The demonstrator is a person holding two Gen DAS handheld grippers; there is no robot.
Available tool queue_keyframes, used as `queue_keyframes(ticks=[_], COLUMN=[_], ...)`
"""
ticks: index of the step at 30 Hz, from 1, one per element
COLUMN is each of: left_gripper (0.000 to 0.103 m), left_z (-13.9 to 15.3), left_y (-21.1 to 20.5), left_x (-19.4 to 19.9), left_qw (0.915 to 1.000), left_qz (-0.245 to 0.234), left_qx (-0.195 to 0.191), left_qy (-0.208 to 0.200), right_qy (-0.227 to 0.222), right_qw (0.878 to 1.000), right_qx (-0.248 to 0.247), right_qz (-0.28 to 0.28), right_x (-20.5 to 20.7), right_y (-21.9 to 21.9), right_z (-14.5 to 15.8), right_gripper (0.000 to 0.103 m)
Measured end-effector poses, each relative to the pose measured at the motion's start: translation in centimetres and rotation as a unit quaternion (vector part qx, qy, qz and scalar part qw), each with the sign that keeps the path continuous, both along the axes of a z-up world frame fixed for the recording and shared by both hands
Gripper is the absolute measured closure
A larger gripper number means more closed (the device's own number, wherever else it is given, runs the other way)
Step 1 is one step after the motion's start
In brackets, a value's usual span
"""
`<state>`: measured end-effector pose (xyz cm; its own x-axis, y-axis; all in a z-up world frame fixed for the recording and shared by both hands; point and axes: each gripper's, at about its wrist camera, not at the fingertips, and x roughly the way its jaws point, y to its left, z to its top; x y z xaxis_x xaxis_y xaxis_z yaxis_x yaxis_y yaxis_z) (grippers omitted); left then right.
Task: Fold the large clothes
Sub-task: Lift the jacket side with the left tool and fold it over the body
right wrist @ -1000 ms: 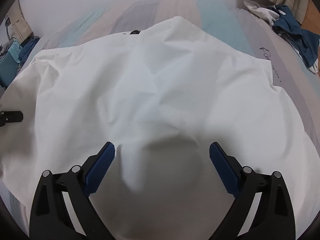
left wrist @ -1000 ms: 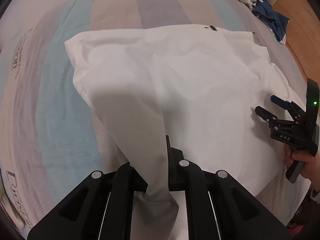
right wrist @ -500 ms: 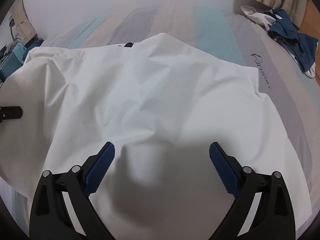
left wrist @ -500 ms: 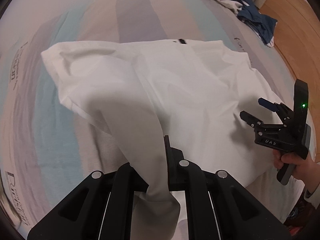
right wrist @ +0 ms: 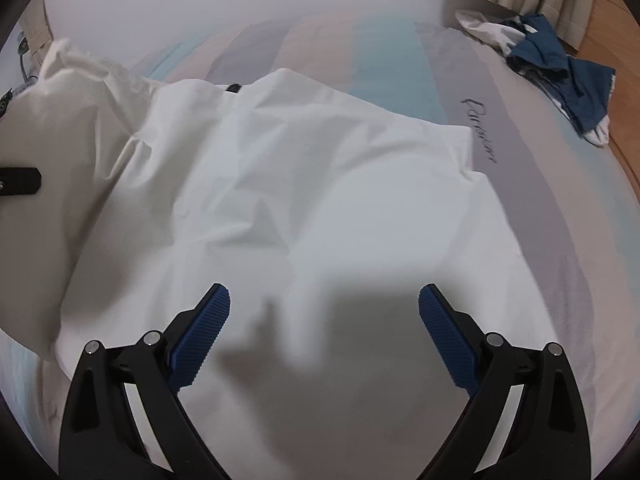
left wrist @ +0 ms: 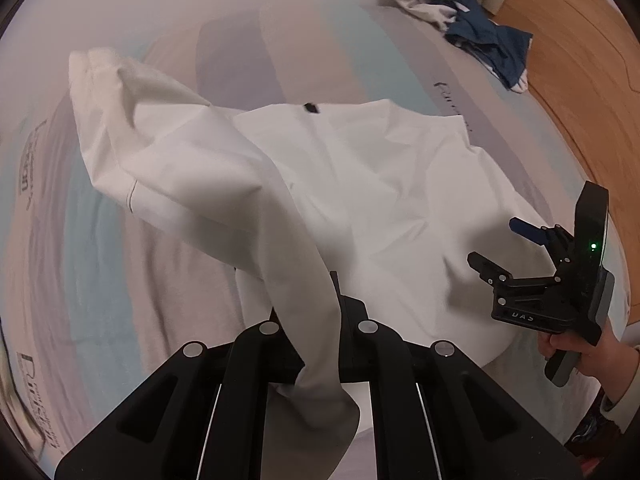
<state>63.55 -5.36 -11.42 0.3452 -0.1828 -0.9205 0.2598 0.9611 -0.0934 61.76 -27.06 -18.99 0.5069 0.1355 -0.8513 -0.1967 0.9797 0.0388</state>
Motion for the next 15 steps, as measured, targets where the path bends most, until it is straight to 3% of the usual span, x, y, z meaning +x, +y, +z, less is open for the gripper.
queue_keyframes(ticks=[8, 15], left_gripper=[0.097, 0.097], left_z=[1.6, 1.2], left_y=[-4.8, -9.2], left_x=[0.7, 1.1], left_qw=[0.9999, 0.9983], left_qz=[0.008, 0.050], left_qx=[0.007, 0.028], left_qy=[-0.009, -0.005], right_qy=[-0.007, 0.000], right_qw=[0.999, 0.999], right_qx=[0.001, 0.007], right_qz=[-0.032, -0.041], right_x=[-1.2, -2.6], right_y=[-4.2, -7.0], right_z=[1.2, 1.0], right_gripper=[0.011, 0.011])
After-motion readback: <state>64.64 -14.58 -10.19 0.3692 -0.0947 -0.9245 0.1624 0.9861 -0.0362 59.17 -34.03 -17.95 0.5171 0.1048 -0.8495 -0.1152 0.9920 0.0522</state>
